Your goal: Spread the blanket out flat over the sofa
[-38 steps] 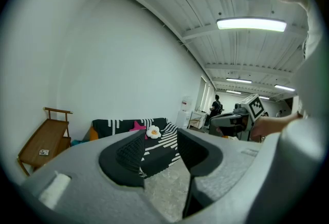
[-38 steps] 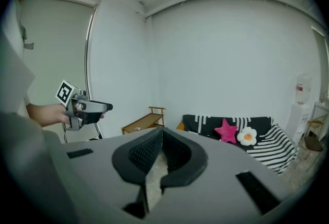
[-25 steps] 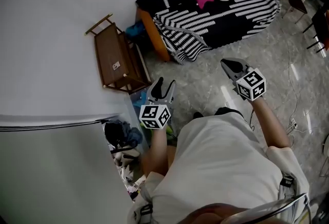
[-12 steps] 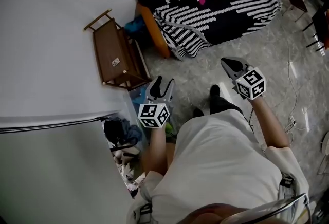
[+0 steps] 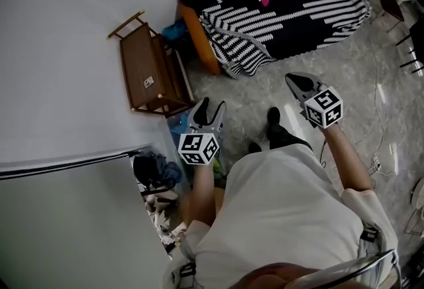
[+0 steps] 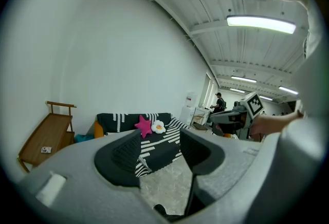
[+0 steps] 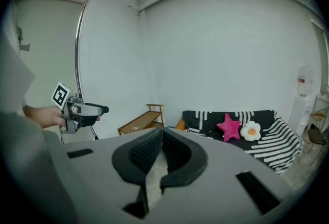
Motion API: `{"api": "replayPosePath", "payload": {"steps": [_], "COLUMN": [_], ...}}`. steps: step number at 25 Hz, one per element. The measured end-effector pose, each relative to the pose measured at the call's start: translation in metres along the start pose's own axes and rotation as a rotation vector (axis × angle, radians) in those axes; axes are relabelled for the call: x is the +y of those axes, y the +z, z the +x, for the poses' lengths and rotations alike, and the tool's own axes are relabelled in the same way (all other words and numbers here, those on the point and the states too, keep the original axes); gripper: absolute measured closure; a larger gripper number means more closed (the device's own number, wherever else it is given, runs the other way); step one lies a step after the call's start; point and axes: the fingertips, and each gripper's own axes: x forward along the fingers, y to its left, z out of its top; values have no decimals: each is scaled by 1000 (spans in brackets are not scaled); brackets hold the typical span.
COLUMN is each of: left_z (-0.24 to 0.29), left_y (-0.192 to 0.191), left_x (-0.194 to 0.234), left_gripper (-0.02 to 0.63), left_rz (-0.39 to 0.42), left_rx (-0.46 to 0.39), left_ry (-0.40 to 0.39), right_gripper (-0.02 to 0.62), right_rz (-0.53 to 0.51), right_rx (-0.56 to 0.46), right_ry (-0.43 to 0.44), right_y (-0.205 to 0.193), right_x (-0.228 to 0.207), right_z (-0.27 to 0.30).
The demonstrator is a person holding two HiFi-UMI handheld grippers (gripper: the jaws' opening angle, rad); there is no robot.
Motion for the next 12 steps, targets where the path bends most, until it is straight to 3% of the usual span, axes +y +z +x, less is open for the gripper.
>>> {"api": "replayPosePath", "payload": {"steps": [12], "left_z": [105], "left_y": [22], "left_x": [11], "left_gripper": [377], "left_rz": [-28], "left_rx": [24], "left_ry": [35], "right_gripper": [589], "right_rz": [0], "right_rx": [32], "right_ry": [60], "right_y": [21], "right_x": [-100], "right_z": [58]}}
